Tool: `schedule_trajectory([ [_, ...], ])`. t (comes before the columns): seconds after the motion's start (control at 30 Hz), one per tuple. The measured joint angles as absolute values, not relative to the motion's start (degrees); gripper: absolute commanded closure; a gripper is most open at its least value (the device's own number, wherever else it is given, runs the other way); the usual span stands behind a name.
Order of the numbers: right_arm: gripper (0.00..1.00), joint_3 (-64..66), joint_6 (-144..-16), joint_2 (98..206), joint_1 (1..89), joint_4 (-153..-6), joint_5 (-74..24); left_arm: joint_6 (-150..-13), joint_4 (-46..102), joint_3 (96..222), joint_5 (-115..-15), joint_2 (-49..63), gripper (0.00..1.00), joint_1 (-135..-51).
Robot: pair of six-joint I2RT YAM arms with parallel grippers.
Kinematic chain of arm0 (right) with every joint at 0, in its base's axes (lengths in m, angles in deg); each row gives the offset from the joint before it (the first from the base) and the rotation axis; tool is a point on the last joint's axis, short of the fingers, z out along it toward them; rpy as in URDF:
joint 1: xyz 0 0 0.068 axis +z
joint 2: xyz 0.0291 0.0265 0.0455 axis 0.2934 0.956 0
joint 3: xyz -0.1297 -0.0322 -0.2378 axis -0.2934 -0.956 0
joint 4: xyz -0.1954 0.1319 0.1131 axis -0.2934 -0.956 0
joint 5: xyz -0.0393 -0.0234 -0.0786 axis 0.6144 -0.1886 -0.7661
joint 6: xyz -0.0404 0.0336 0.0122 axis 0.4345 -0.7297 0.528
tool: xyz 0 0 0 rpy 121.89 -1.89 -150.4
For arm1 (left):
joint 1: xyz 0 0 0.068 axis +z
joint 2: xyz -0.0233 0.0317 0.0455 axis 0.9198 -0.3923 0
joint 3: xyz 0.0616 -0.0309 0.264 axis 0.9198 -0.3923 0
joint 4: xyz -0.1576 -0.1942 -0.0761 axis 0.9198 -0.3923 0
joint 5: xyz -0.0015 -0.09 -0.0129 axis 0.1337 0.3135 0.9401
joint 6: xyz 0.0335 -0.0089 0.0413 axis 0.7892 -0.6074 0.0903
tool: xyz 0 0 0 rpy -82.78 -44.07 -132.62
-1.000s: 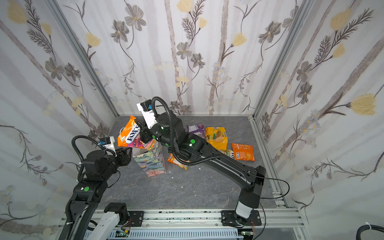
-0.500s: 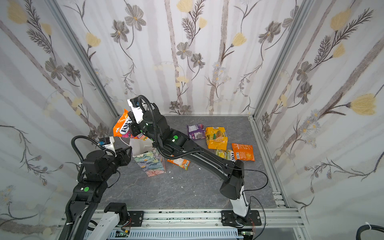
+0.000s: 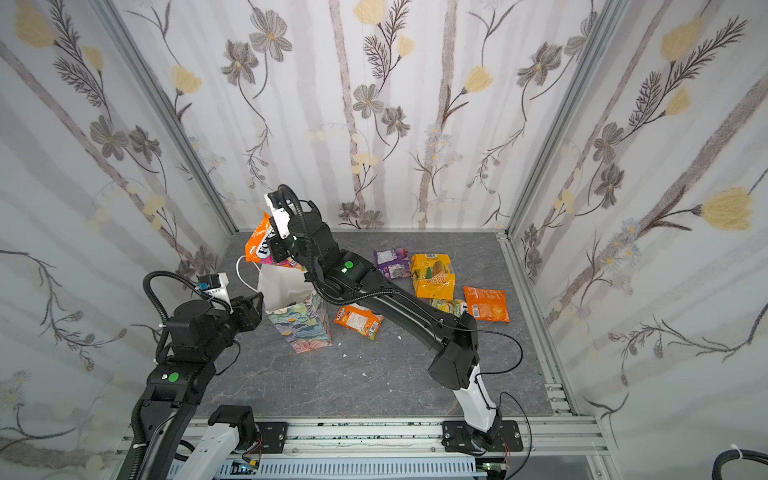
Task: Place the snacks into the paper bag
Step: 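Lift the Fox's Fruits bag with the right gripper over the bag opening, then lower the Fox's Fruits bag into the bag and open the right gripper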
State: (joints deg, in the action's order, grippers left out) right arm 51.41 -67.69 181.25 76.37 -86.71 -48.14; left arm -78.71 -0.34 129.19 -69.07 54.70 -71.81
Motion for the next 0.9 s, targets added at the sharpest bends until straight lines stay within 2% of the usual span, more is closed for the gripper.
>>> schedule_trajectory([
  [0.8,1.00,51.4,-63.2,187.1,73.9,-87.1,-49.6,-78.9,-0.5,129.2,-70.1,54.7,0.44,-71.8],
  [0.9,0.97,51.4,-63.3,187.2,74.0,-87.0,-48.6,-78.9,-0.5,129.2,-70.2,54.8,0.44,-71.8],
])
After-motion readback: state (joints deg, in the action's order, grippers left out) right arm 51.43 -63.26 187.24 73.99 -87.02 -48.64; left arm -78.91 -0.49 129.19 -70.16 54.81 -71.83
